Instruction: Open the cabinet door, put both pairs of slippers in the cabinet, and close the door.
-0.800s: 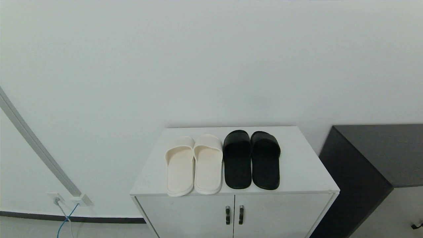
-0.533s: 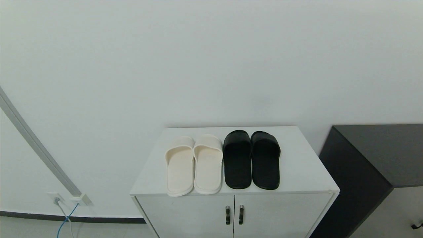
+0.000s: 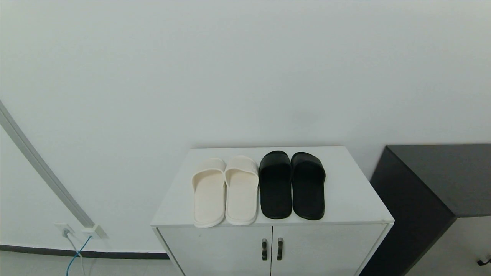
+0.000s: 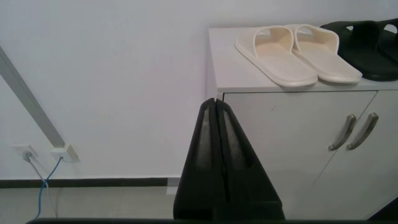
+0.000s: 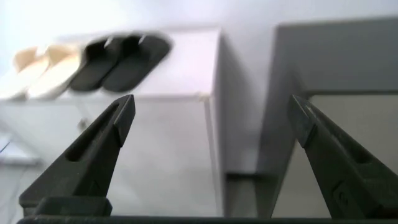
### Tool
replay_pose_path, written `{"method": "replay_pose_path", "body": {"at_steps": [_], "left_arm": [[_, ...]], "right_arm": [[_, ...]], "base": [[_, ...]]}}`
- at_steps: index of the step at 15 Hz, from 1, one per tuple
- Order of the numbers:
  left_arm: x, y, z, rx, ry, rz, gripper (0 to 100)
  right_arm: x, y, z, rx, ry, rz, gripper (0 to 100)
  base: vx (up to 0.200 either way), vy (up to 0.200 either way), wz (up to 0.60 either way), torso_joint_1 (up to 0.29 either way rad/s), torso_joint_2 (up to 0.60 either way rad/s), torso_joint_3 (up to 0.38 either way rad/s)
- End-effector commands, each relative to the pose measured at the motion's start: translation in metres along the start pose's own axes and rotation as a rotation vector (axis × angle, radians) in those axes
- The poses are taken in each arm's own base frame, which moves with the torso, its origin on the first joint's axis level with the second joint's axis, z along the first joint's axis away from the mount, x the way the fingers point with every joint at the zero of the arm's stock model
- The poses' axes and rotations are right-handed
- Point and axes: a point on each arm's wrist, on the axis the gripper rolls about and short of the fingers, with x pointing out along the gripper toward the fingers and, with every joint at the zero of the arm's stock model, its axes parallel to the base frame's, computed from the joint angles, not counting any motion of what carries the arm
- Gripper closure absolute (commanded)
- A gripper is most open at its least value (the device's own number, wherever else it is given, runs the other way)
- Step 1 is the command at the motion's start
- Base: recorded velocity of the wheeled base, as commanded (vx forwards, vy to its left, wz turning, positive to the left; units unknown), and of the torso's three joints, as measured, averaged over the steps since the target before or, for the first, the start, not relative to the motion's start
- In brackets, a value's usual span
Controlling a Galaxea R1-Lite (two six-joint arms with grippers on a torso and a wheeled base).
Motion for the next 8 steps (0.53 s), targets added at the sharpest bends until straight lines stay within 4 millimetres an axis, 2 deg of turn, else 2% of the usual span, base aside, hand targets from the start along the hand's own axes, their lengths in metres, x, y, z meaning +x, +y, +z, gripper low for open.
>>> {"method": "replay_pose_path", "body": {"at_steps": [1,3,5,8], "left_arm": [[0.0,0.0,0.0,0.0,0.0,0.001,100],[0.0,0.0,0.0,0.0,0.0,0.001,100],[0.0,0.0,0.0,-0.001,0.0,0.001,100],[0.0,0.0,0.0,-0.001,0.0,0.001,100]], "right_arm": [[0.027,-0.002,0.007,0.028,0.169,0.064,0],[0.045,-0.002,0.018,0.03,0.195,0.106,0],[0.075,0.001,0.035,0.024,0.238,0.176,0],[0.1,0.008,0.055,0.013,0.233,0.234,0]], "base": [[0.0,0.0,0.0,0.0,0.0,0.0],[0.0,0.0,0.0,0.0,0.0,0.0],[0.0,0.0,0.0,0.0,0.0,0.0],[0.0,0.0,0.0,0.0,0.0,0.0]]}}
